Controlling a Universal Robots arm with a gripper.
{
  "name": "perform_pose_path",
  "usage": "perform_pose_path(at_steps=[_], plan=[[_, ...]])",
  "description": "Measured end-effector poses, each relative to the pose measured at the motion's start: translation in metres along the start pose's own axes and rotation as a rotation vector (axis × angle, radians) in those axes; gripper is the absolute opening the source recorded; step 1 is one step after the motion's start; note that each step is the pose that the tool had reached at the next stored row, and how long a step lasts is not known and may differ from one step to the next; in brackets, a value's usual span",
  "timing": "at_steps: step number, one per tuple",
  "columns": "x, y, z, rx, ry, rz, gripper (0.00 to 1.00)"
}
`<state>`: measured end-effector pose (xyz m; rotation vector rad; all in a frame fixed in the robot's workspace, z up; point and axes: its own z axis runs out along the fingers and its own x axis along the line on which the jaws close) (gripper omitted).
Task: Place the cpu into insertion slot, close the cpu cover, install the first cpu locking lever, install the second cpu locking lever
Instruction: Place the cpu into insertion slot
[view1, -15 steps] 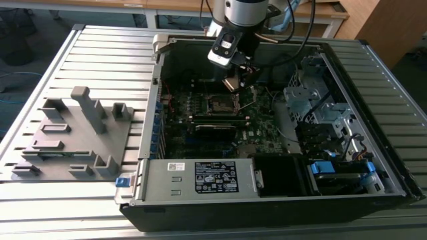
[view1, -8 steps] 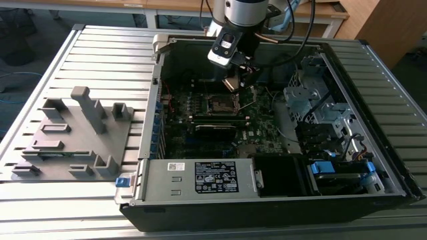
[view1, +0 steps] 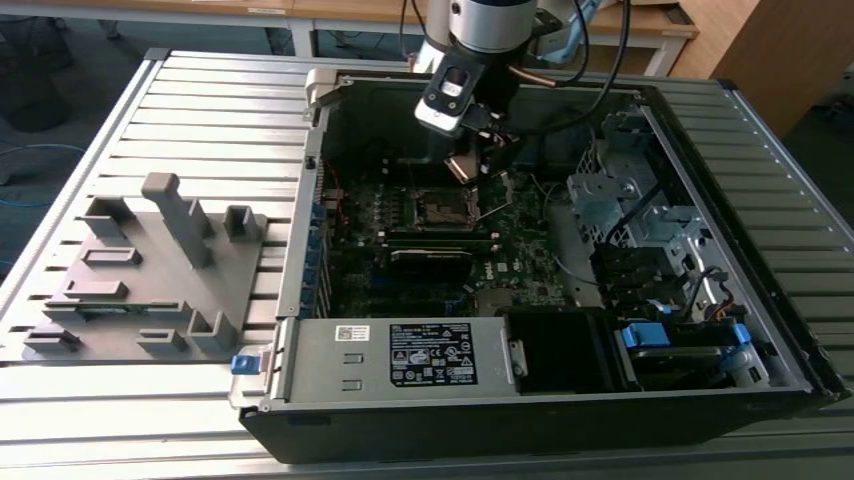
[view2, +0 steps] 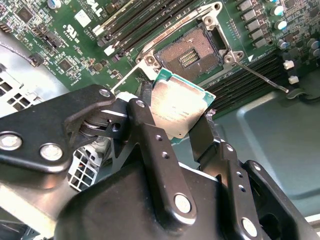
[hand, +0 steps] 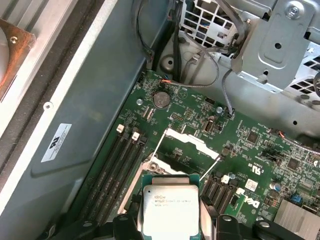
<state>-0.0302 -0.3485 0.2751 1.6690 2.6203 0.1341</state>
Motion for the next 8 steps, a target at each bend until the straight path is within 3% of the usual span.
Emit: perform_pose_path(at_steps=[8], plan=[[0.0,-0.0002,0.002,-0.0025,-0.0119,0.132,0.54]])
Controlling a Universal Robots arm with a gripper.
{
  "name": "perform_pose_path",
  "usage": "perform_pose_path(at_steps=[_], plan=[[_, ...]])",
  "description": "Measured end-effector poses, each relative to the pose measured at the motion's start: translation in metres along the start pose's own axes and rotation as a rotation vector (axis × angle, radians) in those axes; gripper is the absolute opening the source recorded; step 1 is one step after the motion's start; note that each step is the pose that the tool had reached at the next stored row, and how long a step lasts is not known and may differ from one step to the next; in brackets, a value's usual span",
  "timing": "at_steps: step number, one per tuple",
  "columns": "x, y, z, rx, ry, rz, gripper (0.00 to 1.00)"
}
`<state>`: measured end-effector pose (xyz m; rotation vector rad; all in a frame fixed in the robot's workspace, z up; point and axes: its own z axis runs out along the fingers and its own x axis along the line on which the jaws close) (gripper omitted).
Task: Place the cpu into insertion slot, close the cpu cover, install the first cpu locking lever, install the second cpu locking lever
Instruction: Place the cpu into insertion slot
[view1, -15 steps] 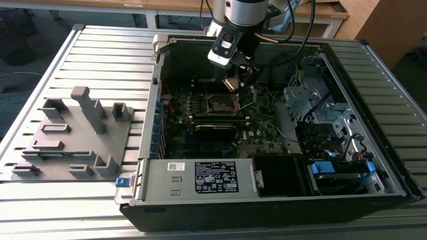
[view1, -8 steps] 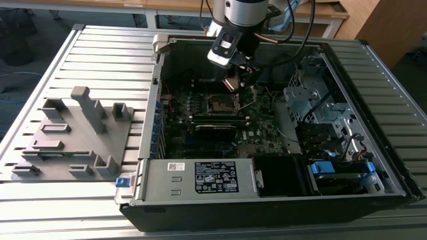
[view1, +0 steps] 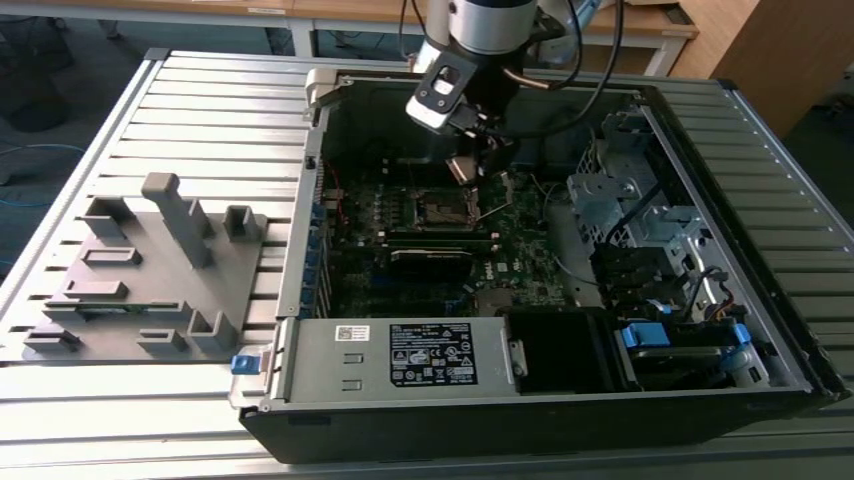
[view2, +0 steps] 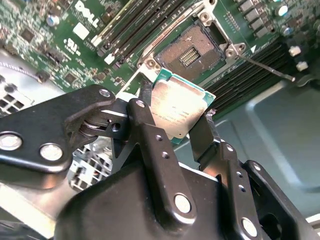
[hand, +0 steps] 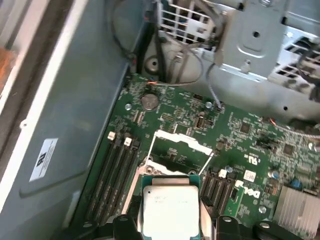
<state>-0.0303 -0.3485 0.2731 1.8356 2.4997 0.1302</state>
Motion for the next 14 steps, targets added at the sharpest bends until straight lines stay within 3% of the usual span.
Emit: perform_pose_path(at_steps=[14], plan=[[-0.0001,-0.0004,0.0042,-0.0049,-0.0229,0.254,0.54]])
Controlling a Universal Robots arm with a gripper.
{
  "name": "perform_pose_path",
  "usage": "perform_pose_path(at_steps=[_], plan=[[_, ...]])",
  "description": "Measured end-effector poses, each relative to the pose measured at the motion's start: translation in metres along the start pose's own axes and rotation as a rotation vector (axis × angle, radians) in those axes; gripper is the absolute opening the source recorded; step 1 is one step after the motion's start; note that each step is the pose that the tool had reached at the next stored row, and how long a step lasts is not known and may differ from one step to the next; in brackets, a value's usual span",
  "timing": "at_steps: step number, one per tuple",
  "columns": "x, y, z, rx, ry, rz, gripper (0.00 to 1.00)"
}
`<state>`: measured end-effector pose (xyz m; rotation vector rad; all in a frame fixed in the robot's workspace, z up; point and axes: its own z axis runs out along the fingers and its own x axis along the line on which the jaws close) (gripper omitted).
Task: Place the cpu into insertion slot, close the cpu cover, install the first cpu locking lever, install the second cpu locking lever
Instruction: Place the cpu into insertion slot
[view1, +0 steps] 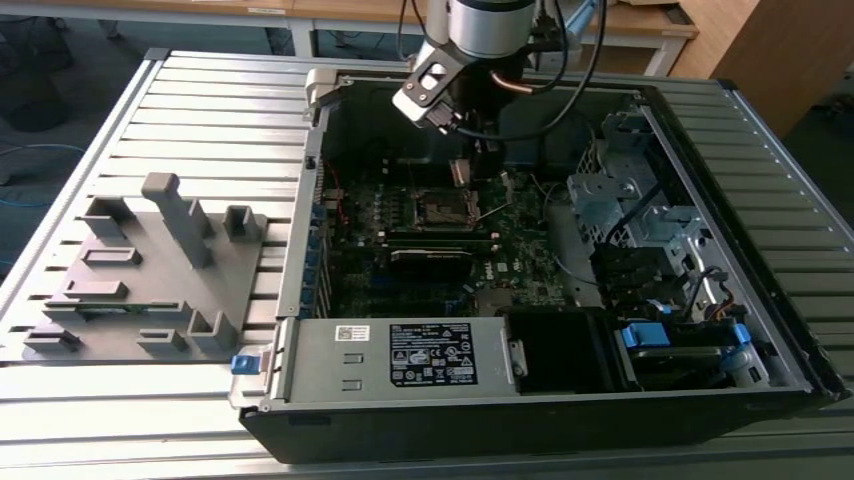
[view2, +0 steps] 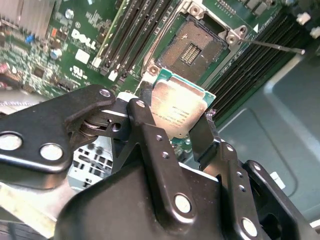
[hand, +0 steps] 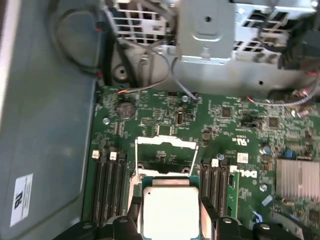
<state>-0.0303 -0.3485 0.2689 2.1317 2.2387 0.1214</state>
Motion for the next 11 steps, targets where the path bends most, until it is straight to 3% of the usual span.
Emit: perform_pose_path(at_steps=[6,7,10,11], plan=[[0.0,0.0,0.0001,0.0002,-0.002,0.02,0.54],[0.0001,0.0,0.0002,0.0057,-0.0015,0.021,0.54],[0.0,0.0001,0.0006,0.0412,-0.0002,0.021,0.54],[0.0,0.0001,0.0007,0.049,0.0001,0.021,0.54]])
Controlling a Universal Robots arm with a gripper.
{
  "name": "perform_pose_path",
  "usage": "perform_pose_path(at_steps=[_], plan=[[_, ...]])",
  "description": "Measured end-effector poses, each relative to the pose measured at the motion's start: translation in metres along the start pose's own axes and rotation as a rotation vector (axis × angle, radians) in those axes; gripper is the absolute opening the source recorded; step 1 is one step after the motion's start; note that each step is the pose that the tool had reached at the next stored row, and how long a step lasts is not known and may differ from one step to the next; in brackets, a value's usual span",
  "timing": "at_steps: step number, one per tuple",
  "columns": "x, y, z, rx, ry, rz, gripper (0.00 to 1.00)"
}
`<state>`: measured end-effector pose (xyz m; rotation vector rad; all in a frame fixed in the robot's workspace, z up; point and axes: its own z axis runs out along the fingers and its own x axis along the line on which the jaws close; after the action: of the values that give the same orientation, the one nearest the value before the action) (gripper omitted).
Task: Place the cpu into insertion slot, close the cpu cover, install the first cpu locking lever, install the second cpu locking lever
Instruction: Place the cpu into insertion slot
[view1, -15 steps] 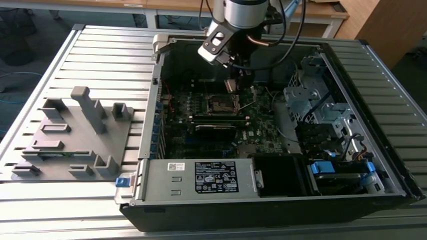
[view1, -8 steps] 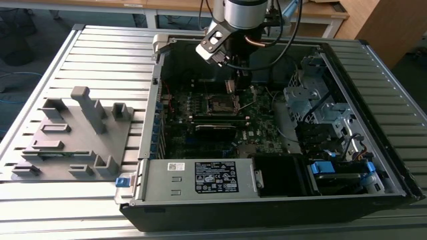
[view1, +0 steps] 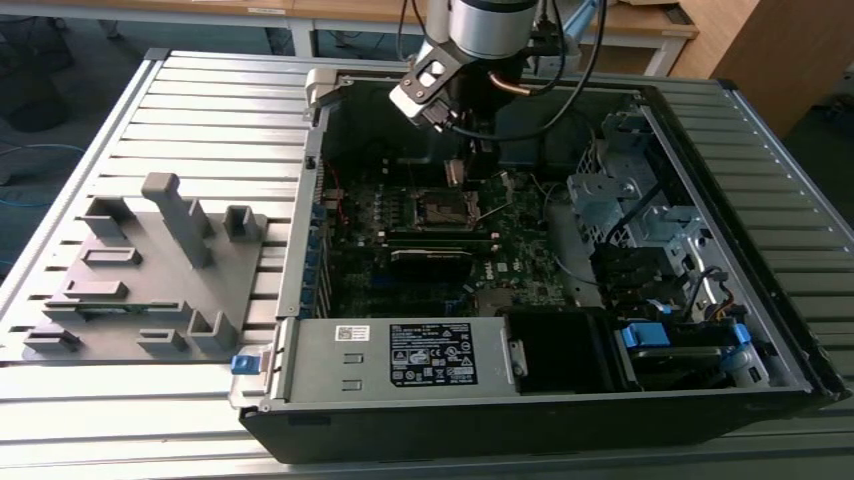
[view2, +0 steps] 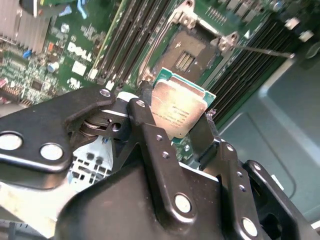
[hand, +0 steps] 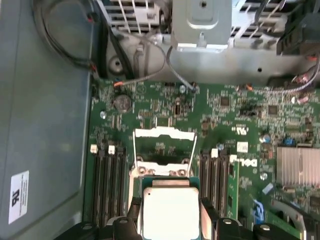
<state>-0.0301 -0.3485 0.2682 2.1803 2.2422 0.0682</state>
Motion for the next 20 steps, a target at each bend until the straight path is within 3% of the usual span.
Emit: perform_pose_path(at_steps=[3,4,8,14,20], plan=[[0.0,0.0,0.0001,0.0221,0.0004,0.0,0.54],[-0.0001,0.0,0.0001,0.023,0.0003,0.001,0.54],[0.0,0.0,0.0003,0.0232,0.0005,0.001,0.54],[-0.0001,-0.002,0.0064,0.0201,0.0131,0.001,0.54],[-0.0002,-0.0047,0.0127,0.0086,0.0199,0.001,0.54]])
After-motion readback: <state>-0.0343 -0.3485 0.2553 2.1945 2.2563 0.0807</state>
